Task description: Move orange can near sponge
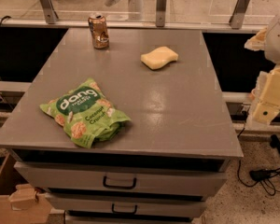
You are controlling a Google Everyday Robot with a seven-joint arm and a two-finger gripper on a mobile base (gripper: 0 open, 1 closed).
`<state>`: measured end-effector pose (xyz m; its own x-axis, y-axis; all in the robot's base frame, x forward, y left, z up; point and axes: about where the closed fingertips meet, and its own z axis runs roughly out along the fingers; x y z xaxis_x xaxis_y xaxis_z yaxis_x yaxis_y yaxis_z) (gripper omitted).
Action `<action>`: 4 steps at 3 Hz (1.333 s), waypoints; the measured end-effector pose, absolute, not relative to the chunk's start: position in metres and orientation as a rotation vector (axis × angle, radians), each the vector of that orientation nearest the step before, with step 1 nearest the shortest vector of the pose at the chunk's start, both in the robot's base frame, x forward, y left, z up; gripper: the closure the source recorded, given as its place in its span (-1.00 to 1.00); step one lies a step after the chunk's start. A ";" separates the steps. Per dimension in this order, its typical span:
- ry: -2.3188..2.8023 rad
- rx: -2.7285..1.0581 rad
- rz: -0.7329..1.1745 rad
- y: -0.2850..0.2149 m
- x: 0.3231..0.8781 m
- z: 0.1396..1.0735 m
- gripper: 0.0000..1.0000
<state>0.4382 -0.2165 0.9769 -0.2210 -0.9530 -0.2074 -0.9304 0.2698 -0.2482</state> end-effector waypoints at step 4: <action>1.777 -1.869 0.067 -0.131 0.613 0.944 -1.00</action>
Offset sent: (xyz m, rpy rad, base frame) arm 0.1262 0.0320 -0.0326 0.1097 -0.0724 0.2119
